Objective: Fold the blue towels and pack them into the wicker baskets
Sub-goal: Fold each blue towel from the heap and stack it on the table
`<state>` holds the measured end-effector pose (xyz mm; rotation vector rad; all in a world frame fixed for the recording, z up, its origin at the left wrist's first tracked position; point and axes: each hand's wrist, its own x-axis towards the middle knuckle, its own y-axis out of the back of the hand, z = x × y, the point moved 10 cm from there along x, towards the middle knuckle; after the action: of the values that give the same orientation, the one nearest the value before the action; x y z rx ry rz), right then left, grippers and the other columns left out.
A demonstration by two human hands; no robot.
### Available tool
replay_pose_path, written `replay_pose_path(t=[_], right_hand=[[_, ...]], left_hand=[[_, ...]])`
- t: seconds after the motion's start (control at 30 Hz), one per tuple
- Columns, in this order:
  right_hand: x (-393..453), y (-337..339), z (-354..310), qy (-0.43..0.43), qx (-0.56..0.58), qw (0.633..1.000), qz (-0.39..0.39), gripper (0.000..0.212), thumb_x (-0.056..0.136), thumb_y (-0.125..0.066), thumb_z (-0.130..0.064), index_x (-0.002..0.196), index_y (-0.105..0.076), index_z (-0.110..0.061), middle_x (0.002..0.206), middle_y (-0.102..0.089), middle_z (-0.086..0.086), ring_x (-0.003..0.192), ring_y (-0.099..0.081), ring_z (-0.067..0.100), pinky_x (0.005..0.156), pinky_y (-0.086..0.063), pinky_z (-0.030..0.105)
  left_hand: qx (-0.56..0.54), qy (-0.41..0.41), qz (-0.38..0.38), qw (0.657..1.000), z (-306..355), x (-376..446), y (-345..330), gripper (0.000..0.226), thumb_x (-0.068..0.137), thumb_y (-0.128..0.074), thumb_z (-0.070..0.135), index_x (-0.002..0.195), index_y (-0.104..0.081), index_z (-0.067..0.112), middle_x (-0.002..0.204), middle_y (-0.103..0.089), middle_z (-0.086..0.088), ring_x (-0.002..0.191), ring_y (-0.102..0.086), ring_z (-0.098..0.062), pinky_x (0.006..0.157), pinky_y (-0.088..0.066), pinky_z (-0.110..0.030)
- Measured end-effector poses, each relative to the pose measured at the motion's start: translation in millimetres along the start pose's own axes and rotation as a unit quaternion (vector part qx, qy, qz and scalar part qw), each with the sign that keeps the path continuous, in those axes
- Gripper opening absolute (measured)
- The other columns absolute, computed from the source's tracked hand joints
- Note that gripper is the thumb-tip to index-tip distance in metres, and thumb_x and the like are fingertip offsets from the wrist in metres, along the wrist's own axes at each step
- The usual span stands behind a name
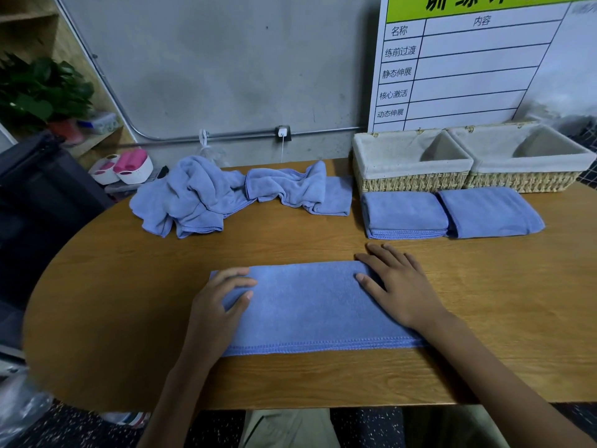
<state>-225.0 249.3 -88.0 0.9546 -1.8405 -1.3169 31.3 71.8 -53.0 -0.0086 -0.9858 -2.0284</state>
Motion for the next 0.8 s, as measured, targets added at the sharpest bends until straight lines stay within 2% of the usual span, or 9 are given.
replay_pose_path(t=[0.07, 0.17, 0.33, 0.5, 0.6, 0.7, 0.8], right_hand=[[-0.1, 0.3, -0.2, 0.000, 0.003, 1.000, -0.004, 0.094, 0.081, 0.013, -0.082, 0.149, -0.037, -0.040, 0.162, -0.027, -0.008, 0.152, -0.016, 0.018, 0.123, -0.014, 0.046], [0.9, 0.5, -1.6, 0.002, -0.002, 1.000, -0.012, 0.094, 0.079, 0.014, -0.082, 0.150, -0.033, -0.041, 0.163, -0.024, -0.008, 0.152, -0.014, 0.019, 0.123, -0.013, 0.046], [2.5, 7.4, -7.2, 0.015, -0.007, 1.000, -0.011, 0.078, 0.086, -0.002, -0.076, 0.150, -0.033, -0.043, 0.162, -0.026, -0.010, 0.151, -0.015, 0.016, 0.121, -0.012, 0.044], [6.0, 10.6, -17.8, 0.033, -0.003, 0.999, -0.004, 0.070, 0.090, -0.006, -0.073, 0.145, -0.038, -0.044, 0.155, -0.035, -0.012, 0.148, -0.022, 0.014, 0.120, -0.018, 0.046], [4.7, -2.2, -17.4, 0.033, -0.007, 0.999, -0.018, 0.081, 0.087, 0.002, -0.077, 0.149, -0.035, -0.041, 0.158, -0.031, -0.009, 0.150, -0.019, 0.017, 0.121, -0.016, 0.046], [5.2, -1.5, -11.5, 0.024, 0.026, 0.999, -0.004, 0.080, 0.088, -0.001, -0.077, 0.148, -0.038, -0.039, 0.158, -0.033, -0.010, 0.150, -0.020, 0.016, 0.121, -0.017, 0.046], [4.3, -0.6, -10.5, 0.026, 0.034, 0.999, 0.004, 0.074, 0.090, -0.009, -0.074, 0.146, -0.042, -0.037, 0.156, -0.037, -0.011, 0.148, -0.023, 0.014, 0.121, -0.017, 0.045]], left_hand=[[0.017, -0.017, 0.011, 1.000, 4.2, 0.4, 1.8, 0.028, 0.090, -0.069, 0.001, 0.096, -0.074, 0.028, 0.117, -0.066, 0.019, 0.112, -0.059, 0.004, 0.094, -0.043, -0.008], [0.021, -0.027, 0.021, 0.999, 8.8, 2.3, 5.7, 0.031, 0.091, -0.067, -0.003, 0.091, -0.075, 0.027, 0.113, -0.068, 0.019, 0.108, -0.061, 0.003, 0.091, -0.042, -0.006], [-0.005, -0.030, 0.036, 0.999, 27.0, 12.1, 27.9, 0.031, 0.090, -0.065, -0.005, 0.086, -0.076, 0.023, 0.110, -0.070, 0.018, 0.106, -0.062, 0.005, 0.085, -0.043, -0.004], [0.003, -0.012, 0.001, 1.000, 3.0, 21.3, 36.0, 0.037, 0.091, -0.061, -0.007, 0.089, -0.074, 0.028, 0.112, -0.068, 0.021, 0.108, -0.060, 0.006, 0.088, -0.045, -0.008], [0.009, 0.049, -0.033, 0.998, -26.6, 15.4, 27.0, 0.042, 0.092, -0.060, -0.007, 0.089, -0.072, 0.033, 0.118, -0.065, 0.022, 0.113, -0.058, 0.003, 0.094, -0.049, -0.025], [-0.008, 0.039, -0.006, 0.999, -21.2, 17.4, 39.7, 0.037, 0.092, -0.060, -0.005, 0.090, -0.072, 0.030, 0.123, -0.064, 0.019, 0.116, -0.058, 0.000, 0.088, -0.047, -0.018], [0.015, 0.015, 0.011, 1.000, -16.4, 18.4, 50.2, 0.037, 0.092, -0.061, -0.006, 0.092, -0.072, 0.029, 0.126, -0.063, 0.016, 0.114, -0.058, -0.001, 0.087, -0.048, -0.020]])
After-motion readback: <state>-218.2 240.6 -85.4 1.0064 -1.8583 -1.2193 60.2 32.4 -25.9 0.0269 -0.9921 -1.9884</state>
